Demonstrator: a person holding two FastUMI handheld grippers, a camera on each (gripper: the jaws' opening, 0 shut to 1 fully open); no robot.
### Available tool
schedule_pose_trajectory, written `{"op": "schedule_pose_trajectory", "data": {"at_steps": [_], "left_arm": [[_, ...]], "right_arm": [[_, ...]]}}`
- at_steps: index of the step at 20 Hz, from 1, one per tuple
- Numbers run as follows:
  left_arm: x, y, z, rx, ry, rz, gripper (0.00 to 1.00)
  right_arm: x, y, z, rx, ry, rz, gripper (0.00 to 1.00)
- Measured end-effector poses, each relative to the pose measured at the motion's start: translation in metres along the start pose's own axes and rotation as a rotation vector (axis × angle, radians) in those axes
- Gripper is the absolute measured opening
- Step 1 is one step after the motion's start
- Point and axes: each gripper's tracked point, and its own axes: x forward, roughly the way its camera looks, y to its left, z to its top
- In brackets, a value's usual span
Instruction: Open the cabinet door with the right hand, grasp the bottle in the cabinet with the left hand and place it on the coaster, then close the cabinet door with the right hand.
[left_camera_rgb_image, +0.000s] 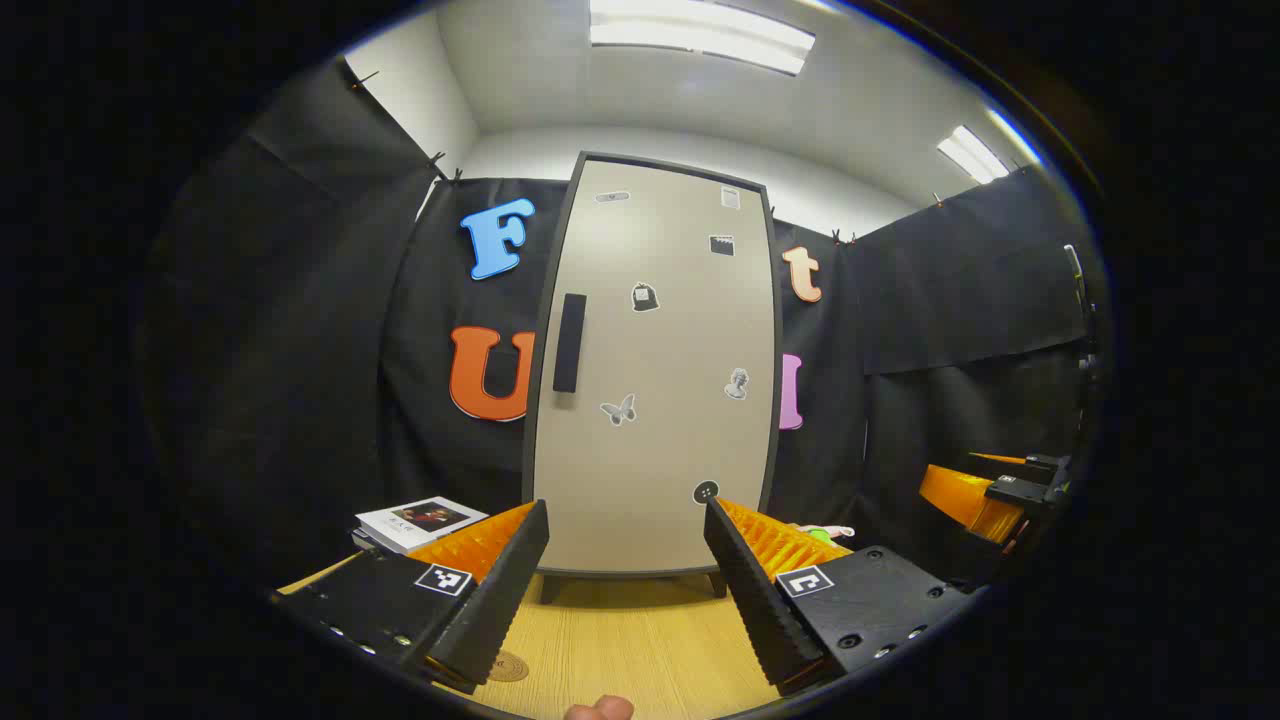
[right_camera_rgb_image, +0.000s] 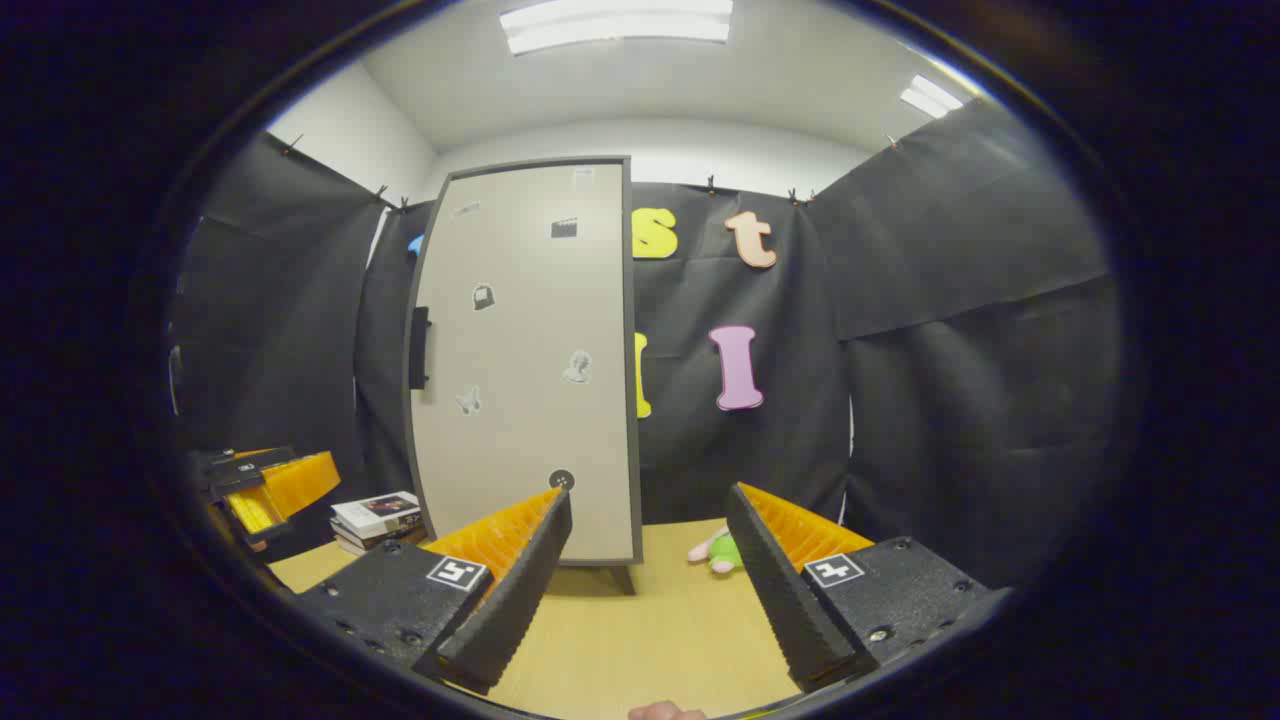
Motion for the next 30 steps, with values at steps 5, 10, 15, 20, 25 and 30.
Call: {"op": "schedule_pose_trajectory", "data": {"at_steps": [5,10,15,20,25,30], "left_arm": [[0.0015,0.0004,0.0003,-0.001,0.001,-0.002,0.94],[0.0019,0.0012,-0.0010,0.000,0.004,-0.001,0.94],[0.0031,0.0014,-0.0024,-0.002,0.006,-0.001,0.82],[0.0036,0.0018,-0.0021,-0.004,0.004,0.001,0.94],[0.0044,0.0035,-0.0020,-0.001,0.003,0.004,0.94],[0.0051,0.0049,-0.0029,-0.003,0.004,0.007,0.94]], "right_arm": [[0.0002,0.0003,0.0021,0.001,-0.005,0.001,1.00],[-0.0012,-0.0005,0.0015,-0.002,-0.006,-0.001,1.00],[0.0002,0.0005,0.0003,-0.008,-0.004,-0.002,1.00],[0.0014,0.0014,-0.0008,-0.009,-0.002,-0.001,1.00],[0.0024,0.0029,-0.0010,-0.008,-0.001,0.001,0.97],[0.0035,0.0055,-0.0019,-0.011,0.000,0.007,1.00]]}}
